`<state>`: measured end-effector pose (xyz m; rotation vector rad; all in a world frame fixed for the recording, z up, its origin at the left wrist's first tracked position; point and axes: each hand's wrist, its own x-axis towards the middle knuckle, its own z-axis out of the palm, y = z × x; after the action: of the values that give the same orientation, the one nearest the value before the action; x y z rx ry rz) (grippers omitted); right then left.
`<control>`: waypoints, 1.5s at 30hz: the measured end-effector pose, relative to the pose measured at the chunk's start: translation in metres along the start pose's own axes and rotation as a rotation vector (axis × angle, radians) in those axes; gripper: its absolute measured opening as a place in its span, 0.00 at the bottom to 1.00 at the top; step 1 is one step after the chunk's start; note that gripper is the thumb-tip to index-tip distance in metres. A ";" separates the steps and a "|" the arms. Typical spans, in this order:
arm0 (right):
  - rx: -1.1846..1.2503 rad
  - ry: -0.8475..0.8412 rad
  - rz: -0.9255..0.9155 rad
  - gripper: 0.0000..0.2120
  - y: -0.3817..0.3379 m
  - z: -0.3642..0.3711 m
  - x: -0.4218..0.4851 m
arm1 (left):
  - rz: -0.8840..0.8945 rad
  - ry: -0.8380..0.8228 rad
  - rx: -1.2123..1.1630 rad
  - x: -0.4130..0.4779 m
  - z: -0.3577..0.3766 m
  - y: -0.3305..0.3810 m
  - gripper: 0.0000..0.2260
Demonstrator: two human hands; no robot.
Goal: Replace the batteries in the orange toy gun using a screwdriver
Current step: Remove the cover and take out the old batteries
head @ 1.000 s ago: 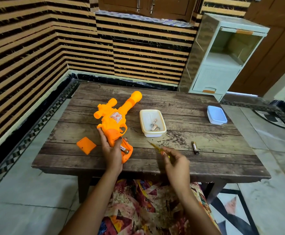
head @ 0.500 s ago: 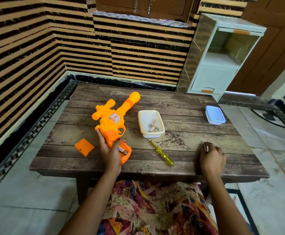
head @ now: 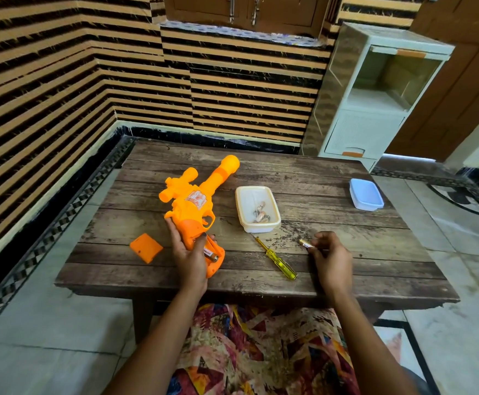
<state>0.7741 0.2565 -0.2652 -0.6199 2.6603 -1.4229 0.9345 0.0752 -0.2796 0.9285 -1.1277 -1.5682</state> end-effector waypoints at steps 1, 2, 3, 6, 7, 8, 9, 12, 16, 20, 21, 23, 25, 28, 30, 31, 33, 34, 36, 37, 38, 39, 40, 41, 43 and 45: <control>0.015 0.012 0.006 0.11 0.000 0.001 0.001 | 0.003 0.001 0.004 0.001 0.000 0.000 0.36; 0.026 0.027 0.012 0.11 0.001 0.000 0.001 | 0.005 0.000 0.009 0.000 0.000 0.000 0.36; 0.035 0.043 0.020 0.12 0.002 0.000 0.002 | 0.006 -0.002 0.011 0.001 0.000 -0.001 0.36; 0.079 0.074 0.044 0.12 0.003 -0.002 0.005 | 0.007 -0.001 0.016 0.001 0.000 -0.001 0.36; 0.091 0.080 0.053 0.11 0.003 -0.002 0.006 | 0.007 0.000 0.015 0.001 0.000 -0.002 0.36; 0.099 0.087 0.061 0.11 0.003 -0.002 0.007 | 0.007 0.001 0.014 0.001 0.000 -0.002 0.36; 0.105 0.094 0.067 0.11 0.003 -0.001 0.008 | 0.010 0.000 0.014 0.001 -0.001 -0.002 0.36; 0.124 0.102 0.087 0.11 0.005 0.001 0.013 | 0.017 -0.004 0.015 0.001 0.000 -0.002 0.36; 0.126 0.096 0.069 0.12 0.008 0.002 0.014 | 0.014 -0.005 0.004 0.000 0.001 0.000 0.36; 0.085 0.104 0.062 0.13 0.012 0.001 0.015 | 0.013 -0.008 -0.001 -0.001 0.001 0.001 0.36; 0.079 0.101 0.062 0.14 0.012 0.001 0.016 | 0.013 -0.008 -0.002 -0.001 0.001 0.000 0.36; 0.070 0.095 0.065 0.15 0.013 0.001 0.017 | 0.015 -0.006 -0.001 0.000 0.000 -0.001 0.36; 0.069 0.095 0.067 0.14 0.015 0.001 0.018 | 0.015 -0.009 -0.006 0.001 0.000 -0.002 0.36; 0.065 0.104 0.084 0.13 0.016 0.001 0.021 | 0.013 -0.014 -0.031 0.001 0.000 -0.001 0.36; 0.064 0.114 0.096 0.13 0.016 0.002 0.023 | 0.014 -0.014 -0.037 0.001 0.000 -0.001 0.36; 0.059 0.116 0.099 0.13 0.015 0.001 0.023 | 0.014 -0.013 -0.036 0.001 0.000 -0.001 0.36; 0.048 0.119 0.101 0.13 0.015 0.002 0.024 | 0.015 -0.010 -0.032 0.001 0.000 -0.001 0.36; 0.047 0.118 0.102 0.14 0.015 0.001 0.025 | 0.014 -0.010 -0.030 0.001 0.000 -0.001 0.36; 0.042 0.116 0.108 0.14 0.016 0.001 0.026 | 0.016 -0.009 -0.026 0.000 0.001 -0.001 0.36; 0.038 0.116 0.111 0.14 0.016 0.001 0.026 | 0.016 -0.009 -0.024 0.000 0.001 -0.001 0.36; 0.034 0.118 0.116 0.13 0.016 0.001 0.026 | 0.015 -0.008 -0.021 0.001 0.000 -0.001 0.36; 0.029 0.117 0.119 0.13 0.016 0.000 0.026 | 0.015 -0.007 -0.019 0.001 0.000 -0.002 0.36; 0.024 0.114 0.121 0.14 0.015 0.000 0.026 | 0.014 -0.007 -0.017 0.002 0.000 -0.002 0.36; 0.018 0.108 0.124 0.14 0.014 -0.001 0.026 | 0.015 -0.008 -0.018 0.002 -0.001 -0.003 0.36; 0.016 0.093 0.128 0.15 0.012 -0.002 0.026 | 0.013 -0.008 -0.024 0.002 -0.001 -0.003 0.37; 0.011 0.087 0.131 0.15 0.010 -0.004 0.026 | 0.010 -0.007 -0.025 0.003 -0.001 -0.004 0.37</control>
<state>0.7460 0.2545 -0.2678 -0.3833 2.6996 -1.4589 0.9336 0.0727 -0.2834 0.9002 -1.1141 -1.5749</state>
